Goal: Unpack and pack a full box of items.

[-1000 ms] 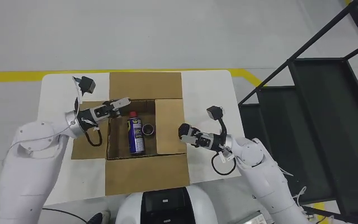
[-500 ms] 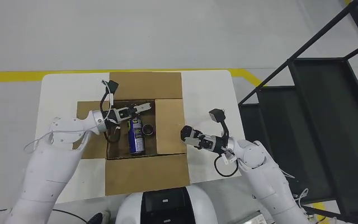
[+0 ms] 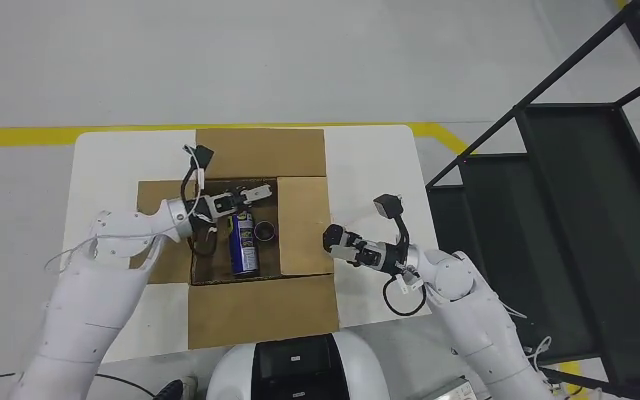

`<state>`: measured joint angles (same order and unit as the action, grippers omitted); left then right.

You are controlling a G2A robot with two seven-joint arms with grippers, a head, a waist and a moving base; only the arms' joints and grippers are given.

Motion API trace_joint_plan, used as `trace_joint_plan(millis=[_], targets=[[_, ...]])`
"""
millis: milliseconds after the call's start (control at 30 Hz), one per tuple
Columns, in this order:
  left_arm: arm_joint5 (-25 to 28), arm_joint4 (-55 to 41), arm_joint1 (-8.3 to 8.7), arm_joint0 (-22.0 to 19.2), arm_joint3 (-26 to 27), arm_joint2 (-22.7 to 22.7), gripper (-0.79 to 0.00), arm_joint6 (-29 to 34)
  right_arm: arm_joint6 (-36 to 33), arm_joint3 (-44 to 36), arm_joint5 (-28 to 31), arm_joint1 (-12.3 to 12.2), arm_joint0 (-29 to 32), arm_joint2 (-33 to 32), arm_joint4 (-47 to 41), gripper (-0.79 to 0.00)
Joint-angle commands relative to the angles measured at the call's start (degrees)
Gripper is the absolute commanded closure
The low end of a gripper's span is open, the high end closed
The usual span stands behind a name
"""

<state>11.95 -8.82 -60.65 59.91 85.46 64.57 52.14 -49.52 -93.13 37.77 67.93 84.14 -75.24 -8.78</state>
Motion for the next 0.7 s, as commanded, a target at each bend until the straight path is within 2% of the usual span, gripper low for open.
trace_joint_plan(millis=[0, 133, 333, 567, 667], targets=[[-0.75, 0.02, -0.44, -1.07, -0.31, -2.12, -0.785, 0.74, 0.67, -0.89, -0.56, -0.1, 0.41, 0.05, 0.42, -0.785], [-1.1, 1.5, -1.78, -4.47, -3.09, -7.71, -0.785, 2.31, 0.21, -2.68, -0.68, -0.56, 1.93, -0.94, -0.01, -0.785], [-1.49, 7.22, -3.98, -9.37, -8.95, -14.45, -0.785, -1.19, 1.1, -4.92, 0.13, -1.3, 5.24, -3.62, -0.15, -0.785], [-0.05, 5.17, -5.28, -11.15, -12.6, -15.8, -0.785, -3.55, 0.64, -5.63, 1.14, -1.92, 6.85, -4.9, -1.38, -0.785], [2.7, 0.12, -5.59, -10.99, -12.72, -15.03, -0.785, -2.5, -0.19, -5.61, 1.36, -2.11, 6.62, -4.65, -1.89, -0.785]])
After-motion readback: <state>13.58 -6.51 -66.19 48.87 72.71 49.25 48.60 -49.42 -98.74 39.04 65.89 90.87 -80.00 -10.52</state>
